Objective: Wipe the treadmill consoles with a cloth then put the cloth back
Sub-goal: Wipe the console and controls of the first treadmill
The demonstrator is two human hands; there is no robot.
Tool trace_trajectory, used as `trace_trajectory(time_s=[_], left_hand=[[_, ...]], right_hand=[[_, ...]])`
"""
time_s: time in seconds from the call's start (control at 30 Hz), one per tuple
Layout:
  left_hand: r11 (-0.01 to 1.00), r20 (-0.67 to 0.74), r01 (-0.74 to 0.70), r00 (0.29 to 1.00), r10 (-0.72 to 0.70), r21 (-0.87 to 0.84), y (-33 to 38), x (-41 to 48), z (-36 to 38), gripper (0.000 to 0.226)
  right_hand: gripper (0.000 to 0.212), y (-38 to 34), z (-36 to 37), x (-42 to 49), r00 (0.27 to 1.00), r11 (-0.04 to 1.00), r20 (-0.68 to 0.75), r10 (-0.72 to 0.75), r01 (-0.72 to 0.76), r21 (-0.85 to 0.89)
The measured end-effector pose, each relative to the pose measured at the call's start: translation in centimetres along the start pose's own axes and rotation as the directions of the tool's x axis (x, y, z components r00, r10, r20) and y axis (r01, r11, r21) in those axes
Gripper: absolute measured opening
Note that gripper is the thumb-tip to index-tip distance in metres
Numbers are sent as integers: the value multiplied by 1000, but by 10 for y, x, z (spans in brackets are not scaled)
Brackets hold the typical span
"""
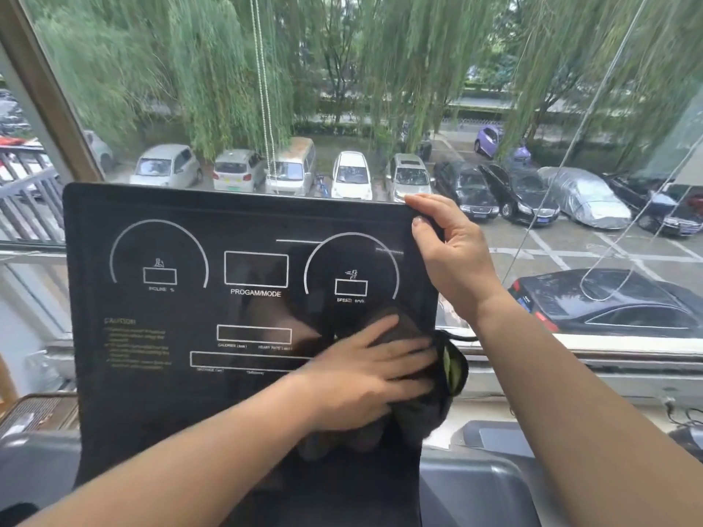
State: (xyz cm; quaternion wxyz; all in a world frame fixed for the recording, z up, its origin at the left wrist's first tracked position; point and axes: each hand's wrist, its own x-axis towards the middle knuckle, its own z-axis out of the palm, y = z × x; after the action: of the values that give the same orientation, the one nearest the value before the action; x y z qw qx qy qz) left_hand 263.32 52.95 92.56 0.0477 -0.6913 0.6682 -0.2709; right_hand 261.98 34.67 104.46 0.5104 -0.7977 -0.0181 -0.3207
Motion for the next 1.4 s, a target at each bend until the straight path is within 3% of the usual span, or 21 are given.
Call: trace_trajectory(time_s=[0.03, 0.1, 0.2, 0.3, 0.37, 0.47, 0.5, 0.57, 0.63, 0.7, 0.77, 0.83, 0.87, 0.9, 1.0, 1.07, 1.1, 1.17, 1.27, 1.33, 1.4], left_hand=[[999, -32, 42, 999, -41, 17, -13, 1, -7, 53], [954, -162, 295, 945, -283, 52, -41, 4, -26, 54], [749, -299, 660, 705, -643, -57, -66, 7, -45, 60], [658, -289, 737, 602, -744, -157, -47, 15, -41, 63], [702, -245, 698, 663, -708, -141, -21, 13, -26, 66], [898, -88, 440, 893, -441, -33, 5, -6, -9, 66], [952, -35, 304, 952, -305, -23, 6, -13, -9, 61], [996, 41, 81, 996, -79, -33, -5, -22, -11, 54], [998, 21, 68, 997, -68, -14, -21, -23, -16, 51], [950, -90, 312, 947, -309, 21, -23, -18, -17, 53], [806, -178, 589, 789, -588, -51, -2, -9, -11, 60], [683, -186, 716, 658, -730, -143, 35, -1, 1, 66], [675, -159, 719, 656, -738, -165, 52, -1, 9, 68], [715, -126, 680, 704, -699, -163, 66, -3, 18, 67], [945, 11, 311, 950, -312, -106, 90, -19, 41, 61], [992, 69, 80, 995, -74, -96, 89, -28, 47, 52], [993, 61, 32, 998, -26, -111, 83, -29, 46, 50], [988, 10, 98, 995, -97, -117, 68, -26, 39, 50], [896, -70, 435, 895, -441, -83, 70, -14, 30, 59], [802, -32, 582, 807, -590, -131, 97, -2, 32, 67], [776, 36, 604, 793, -609, -183, 129, 1, 41, 67]], right_hand=[[31, 0, 0, 0, 1000, 1000, -7, -4, 4, -9], [30, -1, 1, 3, 1000, 1000, -2, 4, -4, -16], [30, -4, 2, 0, 999, 999, 20, 40, -40, 6], [33, -11, -1, 0, 997, 998, 53, 59, -57, -34], [39, -11, -3, -3, 994, 990, 94, 57, -44, -134], [52, -5, -5, -20, 996, 978, 60, 59, -46, -205], [54, 1, -6, -29, 993, 982, 26, 112, -107, -156], [48, 14, -7, -51, 945, 944, 2, 327, -327, 44], [42, 30, -6, -69, 840, 819, 74, 538, -541, 192], [46, 47, -11, -87, 753, 737, 123, 646, -658, 155], [52, 62, -16, -106, 702, 692, 149, 697, -712, 120], [56, 70, -20, -123, 660, 651, 195, 726, -750, 113], [55, 71, -19, -130, 652, 642, 199, 732, -757, 116], [52, 71, -17, -135, 649, 635, 194, 736, -761, 136], [41, 77, -16, -145, 629, 603, 161, 760, -776, 186], [43, 80, -18, -150, 621, 601, 193, 759, -784, 158], [46, 80, -19, -152, 621, 607, 212, 755, -783, 134], [50, 82, -21, -153, 635, 624, 225, 739, -771, 129], [59, 74, -19, -150, 651, 639, 267, 710, -756, 143], [63, 71, -16, -148, 656, 643, 248, 713, -753, 143], [59, 67, -11, -148, 641, 626, 193, 743, -768, 138]])
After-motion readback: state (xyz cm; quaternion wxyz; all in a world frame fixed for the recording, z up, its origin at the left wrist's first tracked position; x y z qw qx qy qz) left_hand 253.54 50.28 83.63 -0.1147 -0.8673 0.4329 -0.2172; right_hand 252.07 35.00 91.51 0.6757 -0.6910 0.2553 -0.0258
